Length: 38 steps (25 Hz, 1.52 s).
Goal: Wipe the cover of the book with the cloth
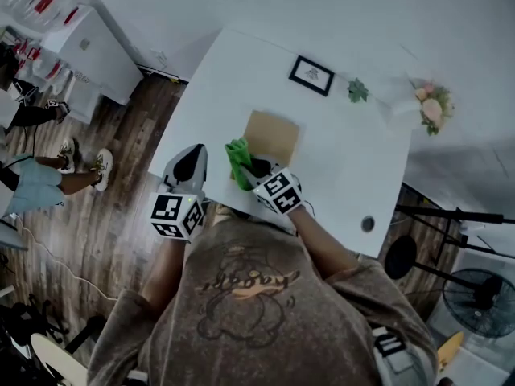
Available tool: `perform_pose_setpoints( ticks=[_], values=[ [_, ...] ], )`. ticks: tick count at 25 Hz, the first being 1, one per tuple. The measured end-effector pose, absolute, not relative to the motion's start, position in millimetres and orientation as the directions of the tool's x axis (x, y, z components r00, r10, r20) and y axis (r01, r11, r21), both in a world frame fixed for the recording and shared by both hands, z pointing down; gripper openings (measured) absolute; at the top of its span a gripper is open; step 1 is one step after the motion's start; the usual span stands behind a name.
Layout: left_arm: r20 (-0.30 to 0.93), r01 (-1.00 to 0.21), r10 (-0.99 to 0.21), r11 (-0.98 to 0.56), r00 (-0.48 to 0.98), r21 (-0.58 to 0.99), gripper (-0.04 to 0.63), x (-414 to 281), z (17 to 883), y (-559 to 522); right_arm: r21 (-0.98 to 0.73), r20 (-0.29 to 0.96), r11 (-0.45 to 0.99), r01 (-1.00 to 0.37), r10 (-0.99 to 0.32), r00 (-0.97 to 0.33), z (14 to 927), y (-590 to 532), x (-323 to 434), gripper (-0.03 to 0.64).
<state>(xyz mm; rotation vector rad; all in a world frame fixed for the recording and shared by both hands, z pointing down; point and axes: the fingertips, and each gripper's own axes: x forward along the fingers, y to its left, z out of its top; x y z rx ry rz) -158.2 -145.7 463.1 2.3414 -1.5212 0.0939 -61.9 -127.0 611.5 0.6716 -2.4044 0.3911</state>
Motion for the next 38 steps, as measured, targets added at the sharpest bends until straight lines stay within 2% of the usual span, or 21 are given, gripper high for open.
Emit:
perform_pose_setpoints(
  ticks=[7, 24, 38],
  values=[
    [0.248, -0.904, -0.880, -0.347, 0.406, 0.250, 0.005, -151, 467, -148, -0.135, 0.623, 0.842, -0.523, -0.338, -0.705, 617, -133, -60, 0.063],
    [0.286, -0.909, -0.872, -0.332, 0.398, 0.253, 0.005, -145, 477, -146, -0.106, 0.626, 0.826, -0.554, -0.378, -0.683, 628, -190, -32, 0.064],
    [0.305, -0.905, -0.861, -0.336, 0.408, 0.262, 0.005, -143, 487, -150, 0.017, 0.693, 0.824, -0.566, -0.418, -0.587, 626, -254, -6, 0.064]
  ],
)
